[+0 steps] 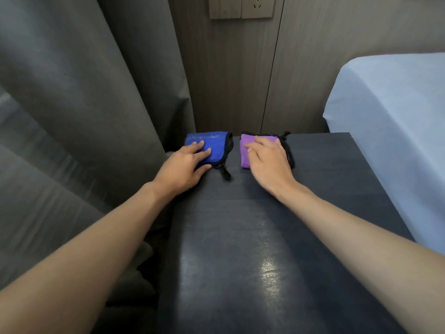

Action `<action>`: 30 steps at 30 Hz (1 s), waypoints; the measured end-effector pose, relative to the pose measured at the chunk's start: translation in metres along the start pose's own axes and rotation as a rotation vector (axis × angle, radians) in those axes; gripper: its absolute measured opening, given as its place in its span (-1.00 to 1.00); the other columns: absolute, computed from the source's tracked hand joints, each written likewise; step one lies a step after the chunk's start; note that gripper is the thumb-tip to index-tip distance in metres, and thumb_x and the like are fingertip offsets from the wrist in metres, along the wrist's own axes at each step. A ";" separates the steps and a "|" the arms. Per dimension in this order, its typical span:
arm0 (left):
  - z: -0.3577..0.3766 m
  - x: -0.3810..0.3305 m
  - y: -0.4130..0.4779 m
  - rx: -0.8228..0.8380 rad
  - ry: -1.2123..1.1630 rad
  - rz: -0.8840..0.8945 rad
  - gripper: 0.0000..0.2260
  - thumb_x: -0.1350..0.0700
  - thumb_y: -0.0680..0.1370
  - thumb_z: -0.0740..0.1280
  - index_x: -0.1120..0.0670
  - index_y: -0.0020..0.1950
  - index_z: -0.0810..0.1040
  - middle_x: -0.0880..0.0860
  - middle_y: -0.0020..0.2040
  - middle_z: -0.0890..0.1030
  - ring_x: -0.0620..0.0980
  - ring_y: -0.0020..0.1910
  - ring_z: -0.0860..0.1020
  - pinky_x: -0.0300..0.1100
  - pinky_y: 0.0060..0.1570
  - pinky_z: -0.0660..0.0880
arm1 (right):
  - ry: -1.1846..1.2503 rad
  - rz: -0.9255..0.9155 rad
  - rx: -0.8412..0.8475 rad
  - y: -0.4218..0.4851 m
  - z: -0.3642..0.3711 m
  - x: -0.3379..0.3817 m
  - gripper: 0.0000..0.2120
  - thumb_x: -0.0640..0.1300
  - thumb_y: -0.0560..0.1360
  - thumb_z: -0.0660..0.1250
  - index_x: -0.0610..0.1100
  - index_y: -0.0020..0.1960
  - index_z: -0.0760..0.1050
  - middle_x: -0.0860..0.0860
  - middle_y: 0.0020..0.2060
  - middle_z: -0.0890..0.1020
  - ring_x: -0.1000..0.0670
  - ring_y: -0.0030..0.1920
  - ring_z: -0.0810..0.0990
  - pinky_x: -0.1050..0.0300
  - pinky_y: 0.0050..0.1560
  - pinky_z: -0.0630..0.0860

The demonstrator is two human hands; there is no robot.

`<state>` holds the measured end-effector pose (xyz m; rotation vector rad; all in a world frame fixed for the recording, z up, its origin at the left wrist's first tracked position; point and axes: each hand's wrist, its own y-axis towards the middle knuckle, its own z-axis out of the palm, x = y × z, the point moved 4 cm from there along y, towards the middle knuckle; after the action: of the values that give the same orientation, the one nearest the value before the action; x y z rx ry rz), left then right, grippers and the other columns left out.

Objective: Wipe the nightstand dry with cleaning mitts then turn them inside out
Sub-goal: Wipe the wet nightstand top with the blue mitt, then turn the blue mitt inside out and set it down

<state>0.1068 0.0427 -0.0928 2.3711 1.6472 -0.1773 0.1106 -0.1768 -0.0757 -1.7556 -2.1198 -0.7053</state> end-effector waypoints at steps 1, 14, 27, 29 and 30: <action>0.000 -0.003 0.001 -0.053 0.045 0.016 -0.66 0.07 0.58 0.38 0.17 0.32 0.58 0.23 0.38 0.51 0.31 0.28 0.52 0.14 0.27 0.47 | 0.028 0.001 -0.023 -0.006 -0.001 0.000 -0.54 -0.05 0.57 0.04 -0.16 0.21 0.64 -0.17 0.31 0.57 -0.18 0.33 0.45 -0.08 0.49 0.17; -0.011 -0.056 -0.033 -0.029 0.171 0.174 -0.67 -0.06 0.55 0.12 0.10 -0.01 0.60 0.12 -0.02 0.58 0.22 -0.15 0.50 0.09 -0.13 0.50 | 0.164 0.030 -0.047 -0.035 -0.026 0.021 -0.62 -0.31 0.50 0.19 -0.11 0.24 0.58 -0.09 0.16 0.56 -0.15 0.24 0.45 0.09 0.19 0.27; -0.167 -0.113 -0.049 -0.296 -1.230 -0.334 -0.85 0.21 0.54 0.39 0.27 -0.14 0.69 0.23 -0.20 0.67 0.10 -0.20 0.59 -0.11 -0.14 0.47 | 0.495 0.296 -0.061 -0.058 -0.129 0.099 -0.43 0.30 0.51 0.30 -0.23 -0.27 0.55 -0.12 -0.38 0.62 0.00 -0.35 0.54 0.16 -0.43 0.43; -0.181 -0.130 -0.048 -0.267 -1.276 -0.254 -0.79 0.14 0.55 0.40 0.30 -0.09 0.69 0.34 -0.09 0.68 0.18 -0.15 0.62 -0.01 -0.10 0.52 | 0.669 0.302 -0.032 -0.059 -0.145 0.114 -0.36 0.37 0.44 0.33 -0.25 -0.19 0.64 -0.08 -0.36 0.68 0.00 -0.36 0.61 0.18 -0.33 0.53; -0.186 -0.138 -0.047 -0.261 -1.269 -0.228 -0.76 0.11 0.57 0.39 0.30 -0.06 0.69 0.36 -0.05 0.67 0.20 -0.13 0.64 0.02 -0.09 0.56 | 0.724 0.291 -0.030 -0.058 -0.154 0.121 -0.33 0.41 0.41 0.33 -0.25 -0.15 0.66 -0.05 -0.35 0.70 0.00 -0.33 0.66 0.12 -0.20 0.60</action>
<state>0.0066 -0.0168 0.1130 1.2756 1.1193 -1.1313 0.0164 -0.1682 0.1055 -1.4630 -1.3486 -1.0813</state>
